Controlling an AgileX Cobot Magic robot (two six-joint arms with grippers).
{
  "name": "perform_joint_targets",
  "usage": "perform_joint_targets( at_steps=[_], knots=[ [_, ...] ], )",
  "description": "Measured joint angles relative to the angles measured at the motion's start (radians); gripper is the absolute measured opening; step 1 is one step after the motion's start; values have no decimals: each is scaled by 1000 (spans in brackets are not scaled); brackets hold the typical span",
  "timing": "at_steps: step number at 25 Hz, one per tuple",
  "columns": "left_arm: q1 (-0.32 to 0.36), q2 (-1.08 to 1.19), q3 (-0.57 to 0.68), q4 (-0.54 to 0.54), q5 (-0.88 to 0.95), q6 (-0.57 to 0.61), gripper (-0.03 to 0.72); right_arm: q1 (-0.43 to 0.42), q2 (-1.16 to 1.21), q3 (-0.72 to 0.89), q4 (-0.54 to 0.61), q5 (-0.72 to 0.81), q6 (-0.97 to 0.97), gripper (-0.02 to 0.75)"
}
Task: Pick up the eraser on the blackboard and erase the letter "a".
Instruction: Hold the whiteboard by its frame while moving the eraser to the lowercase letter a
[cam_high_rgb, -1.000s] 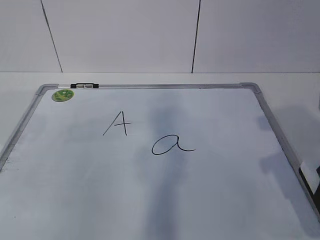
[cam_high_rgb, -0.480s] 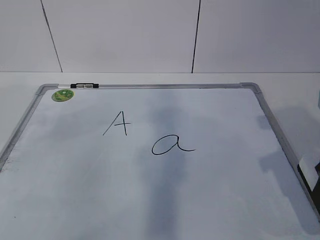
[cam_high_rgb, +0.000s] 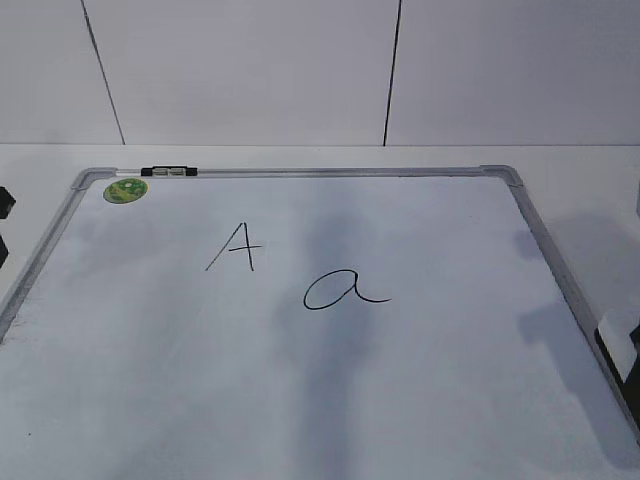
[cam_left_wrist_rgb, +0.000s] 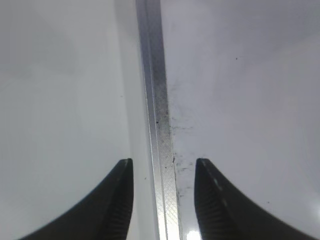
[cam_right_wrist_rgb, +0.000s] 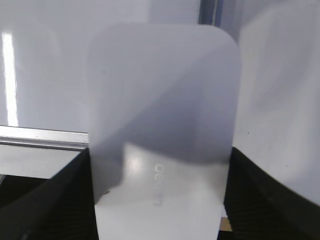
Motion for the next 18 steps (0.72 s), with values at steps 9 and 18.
perform_joint_targets(
  at_steps=[9, 18],
  knots=[
    [1, 121, -80, 5, 31, 0, 276, 0, 0, 0, 0, -2, 0, 572],
    [1, 199, -130, 5, 37, 2, 247, 0, 0, 0, 0, -6, 0, 572]
  ],
)
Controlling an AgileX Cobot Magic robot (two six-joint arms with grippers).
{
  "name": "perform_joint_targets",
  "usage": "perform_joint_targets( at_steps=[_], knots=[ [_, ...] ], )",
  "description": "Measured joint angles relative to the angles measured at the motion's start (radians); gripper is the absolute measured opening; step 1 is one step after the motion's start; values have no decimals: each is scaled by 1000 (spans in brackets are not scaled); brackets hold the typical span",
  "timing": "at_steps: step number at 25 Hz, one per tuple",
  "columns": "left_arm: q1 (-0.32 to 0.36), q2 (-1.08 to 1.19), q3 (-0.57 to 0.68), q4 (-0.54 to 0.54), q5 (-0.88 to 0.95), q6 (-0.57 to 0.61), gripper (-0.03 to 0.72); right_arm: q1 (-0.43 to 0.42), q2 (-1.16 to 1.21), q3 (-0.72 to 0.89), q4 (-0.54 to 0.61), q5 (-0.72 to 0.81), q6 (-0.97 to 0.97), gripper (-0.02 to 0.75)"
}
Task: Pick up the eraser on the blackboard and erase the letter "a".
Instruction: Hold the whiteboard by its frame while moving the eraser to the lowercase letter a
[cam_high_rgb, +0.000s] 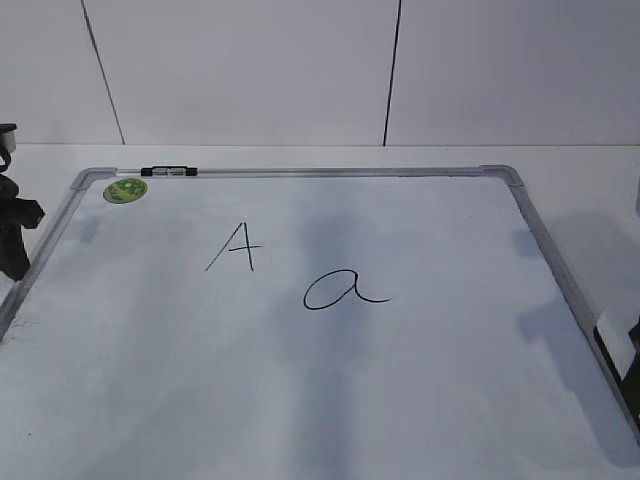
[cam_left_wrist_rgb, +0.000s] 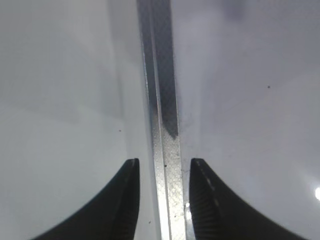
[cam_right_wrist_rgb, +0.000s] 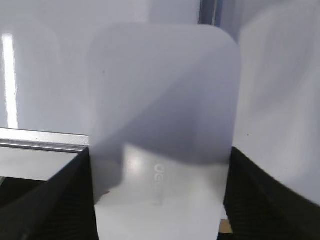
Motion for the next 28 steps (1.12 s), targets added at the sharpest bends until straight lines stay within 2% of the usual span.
perform_joint_targets(
  at_steps=[16, 22, 28],
  knots=[
    [0, 69, -7, 0, -2, 9, 232, 0, 0, 0, -1, -4, 0, 572],
    [0, 71, -10, 0, -6, 9, 108, 0, 0, 0, -1, -4, 0, 572],
    [0, 71, -11, 0, -8, 9, 76, 0, 0, 0, 1, -4, 0, 572]
  ],
)
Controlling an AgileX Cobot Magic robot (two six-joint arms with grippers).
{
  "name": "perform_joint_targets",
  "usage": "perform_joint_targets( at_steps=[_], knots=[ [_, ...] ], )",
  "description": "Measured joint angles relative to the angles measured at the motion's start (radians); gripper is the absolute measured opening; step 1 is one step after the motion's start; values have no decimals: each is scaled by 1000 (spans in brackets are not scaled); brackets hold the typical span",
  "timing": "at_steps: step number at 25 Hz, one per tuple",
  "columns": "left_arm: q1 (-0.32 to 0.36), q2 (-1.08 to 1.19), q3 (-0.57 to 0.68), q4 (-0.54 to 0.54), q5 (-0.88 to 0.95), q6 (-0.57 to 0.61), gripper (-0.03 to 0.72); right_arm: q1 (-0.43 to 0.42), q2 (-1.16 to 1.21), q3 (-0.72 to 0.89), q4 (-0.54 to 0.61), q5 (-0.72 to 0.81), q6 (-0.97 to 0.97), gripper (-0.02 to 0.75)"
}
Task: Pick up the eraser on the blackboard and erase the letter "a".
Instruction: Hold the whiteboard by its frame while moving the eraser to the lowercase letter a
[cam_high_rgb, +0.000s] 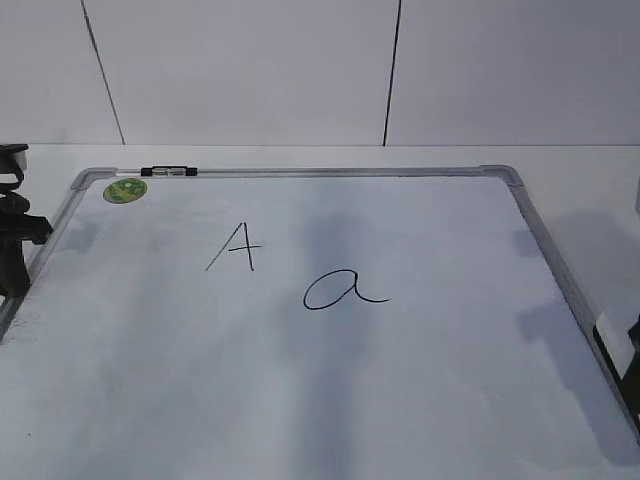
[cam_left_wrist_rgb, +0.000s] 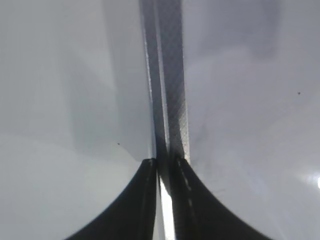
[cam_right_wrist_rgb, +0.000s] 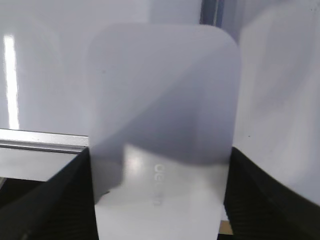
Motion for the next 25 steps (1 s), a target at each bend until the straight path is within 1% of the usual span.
perform_joint_targets(
  at_steps=[10, 15, 22, 25],
  knots=[
    [0, 0, 0, 0, -2, 0, 74, 0, 0, 0, 27, -5, -2, 572],
    [0, 0, 0, 0, -2, 0, 73, 0, 0, -4, 10, -27, -3, 572],
    [0, 3, 0, 1, -2, 0, 73, 0, 91, -125, -13, -27, -6, 572],
    [0, 5, -1, 1, -2, 0, 74, 22, 159, -172, -22, -28, -6, 572]
  ],
)
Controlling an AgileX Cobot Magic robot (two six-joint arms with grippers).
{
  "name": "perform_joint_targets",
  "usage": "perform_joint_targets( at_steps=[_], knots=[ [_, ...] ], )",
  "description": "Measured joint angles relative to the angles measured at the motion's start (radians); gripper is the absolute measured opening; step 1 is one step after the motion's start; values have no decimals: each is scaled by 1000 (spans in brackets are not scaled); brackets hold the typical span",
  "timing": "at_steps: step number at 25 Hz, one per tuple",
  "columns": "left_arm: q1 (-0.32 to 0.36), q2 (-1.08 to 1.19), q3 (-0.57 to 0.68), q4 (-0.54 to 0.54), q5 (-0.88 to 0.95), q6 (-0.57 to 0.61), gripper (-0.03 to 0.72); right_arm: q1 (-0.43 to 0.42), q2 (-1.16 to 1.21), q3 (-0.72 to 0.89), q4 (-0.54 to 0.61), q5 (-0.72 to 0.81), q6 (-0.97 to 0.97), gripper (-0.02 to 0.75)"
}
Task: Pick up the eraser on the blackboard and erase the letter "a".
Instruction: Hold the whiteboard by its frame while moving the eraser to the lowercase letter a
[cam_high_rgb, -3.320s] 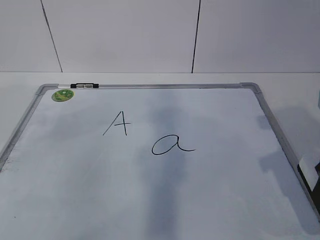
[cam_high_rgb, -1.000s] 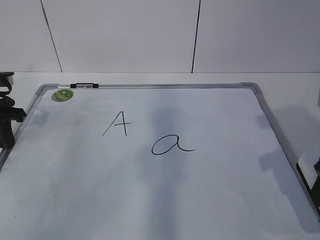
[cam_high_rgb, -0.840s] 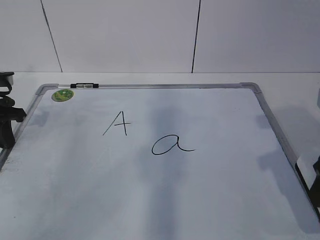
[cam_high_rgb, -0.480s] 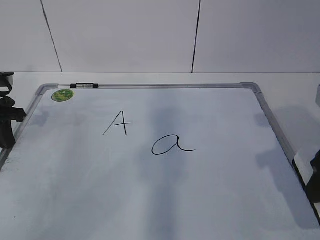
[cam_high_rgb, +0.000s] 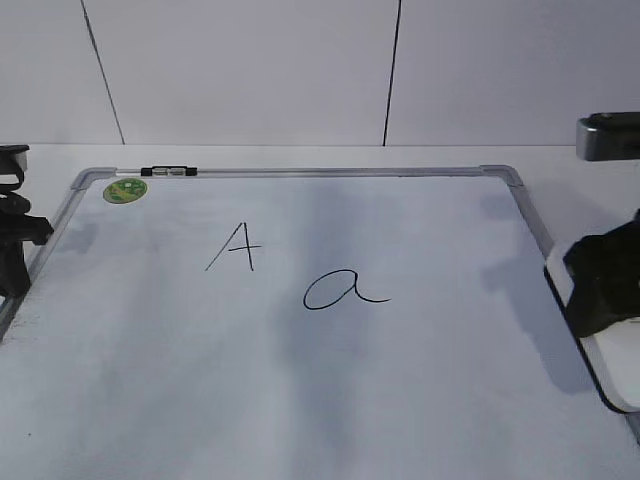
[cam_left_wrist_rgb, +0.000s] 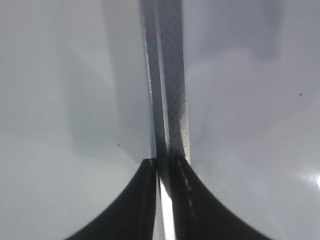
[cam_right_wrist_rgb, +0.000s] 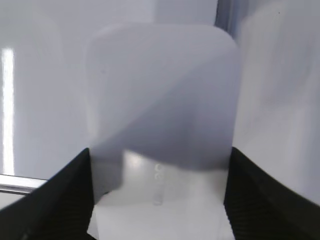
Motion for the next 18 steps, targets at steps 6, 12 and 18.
perform_joint_targets(
  at_steps=[6, 12, 18],
  knots=[
    [0, 0, -1, 0, 0, 0, 74, 97, 147, -94, 0, -26, 0, 572],
    [0, 2, -2, 0, 2, 0, 74, 175, 306, -227, 0, -43, 0, 572],
    [0, 2, -25, 0, 9, 0, 74, 188, 427, -321, 0, -47, 0, 572]
  ],
)
